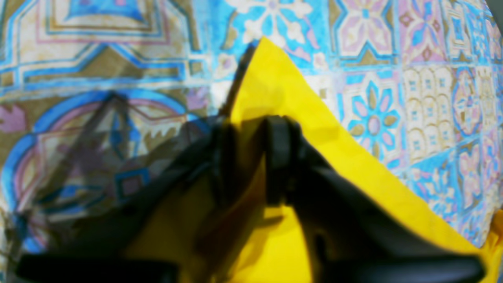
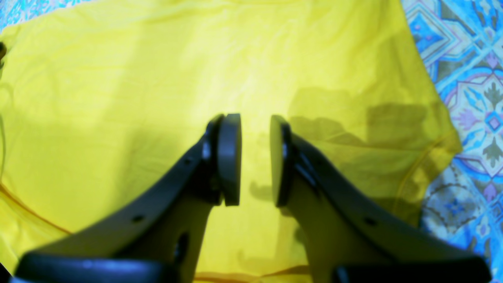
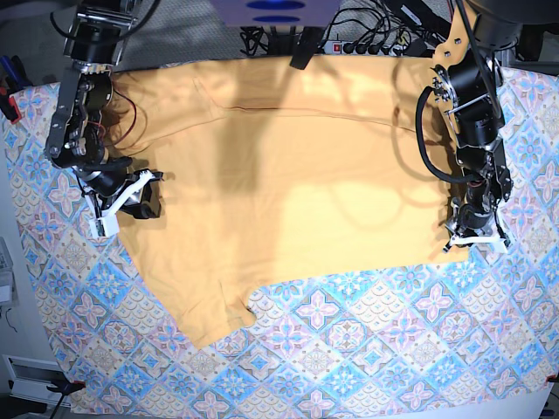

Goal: Fold the T-shirt properly
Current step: 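Hold the side edges with both grippers and adjust their positions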

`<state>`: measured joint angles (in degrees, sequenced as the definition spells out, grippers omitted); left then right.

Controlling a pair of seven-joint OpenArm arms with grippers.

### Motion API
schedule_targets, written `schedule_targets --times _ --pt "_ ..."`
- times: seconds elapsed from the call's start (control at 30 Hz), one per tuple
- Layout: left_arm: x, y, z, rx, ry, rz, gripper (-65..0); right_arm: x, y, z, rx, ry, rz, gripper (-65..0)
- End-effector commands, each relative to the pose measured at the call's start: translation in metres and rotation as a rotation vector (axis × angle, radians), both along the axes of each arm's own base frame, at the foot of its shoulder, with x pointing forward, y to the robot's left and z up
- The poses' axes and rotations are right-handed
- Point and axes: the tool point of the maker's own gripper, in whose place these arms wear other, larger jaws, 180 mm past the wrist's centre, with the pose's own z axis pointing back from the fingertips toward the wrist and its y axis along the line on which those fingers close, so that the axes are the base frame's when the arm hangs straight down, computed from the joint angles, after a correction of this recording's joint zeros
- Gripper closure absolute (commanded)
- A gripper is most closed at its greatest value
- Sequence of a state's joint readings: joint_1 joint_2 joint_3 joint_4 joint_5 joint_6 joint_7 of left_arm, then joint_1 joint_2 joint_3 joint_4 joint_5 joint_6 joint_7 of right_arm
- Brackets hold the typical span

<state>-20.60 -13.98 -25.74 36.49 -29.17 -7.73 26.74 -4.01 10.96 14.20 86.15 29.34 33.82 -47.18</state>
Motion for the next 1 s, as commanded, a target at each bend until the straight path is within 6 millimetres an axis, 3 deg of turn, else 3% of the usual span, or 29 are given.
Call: schedule_targets --times 0.0,0.47,0.57,0.7,0.97 --pt "-0.010 -0.012 -0.011 -0.035 0.065 -0.031 -1.7 0.011 -0.003 0.017 0.005 -0.064 -0.003 -12.6" --pt "-0.031 0.012 0.027 0.128 -0.036 -0.063 0.0 0.019 -0.004 0.022 0.005 -0.082 -0.006 -12.6" --pt "-0.036 0.015 0.036 0.159 -0.055 -0.073 0.0 0.038 -0.005 0.036 0.003 -0.125 -0.009 -12.8" --pt "-0.038 0.011 0.047 0.181 -0.088 -0.085 0.0 0.056 -0.013 0.036 -0.045 -0.119 -0.016 -12.8" --pt "-0.038 0.006 0.079 0.241 -0.165 -0.111 0.0 0.094 -0.026 0.019 -0.087 -0.069 -0.042 -12.9"
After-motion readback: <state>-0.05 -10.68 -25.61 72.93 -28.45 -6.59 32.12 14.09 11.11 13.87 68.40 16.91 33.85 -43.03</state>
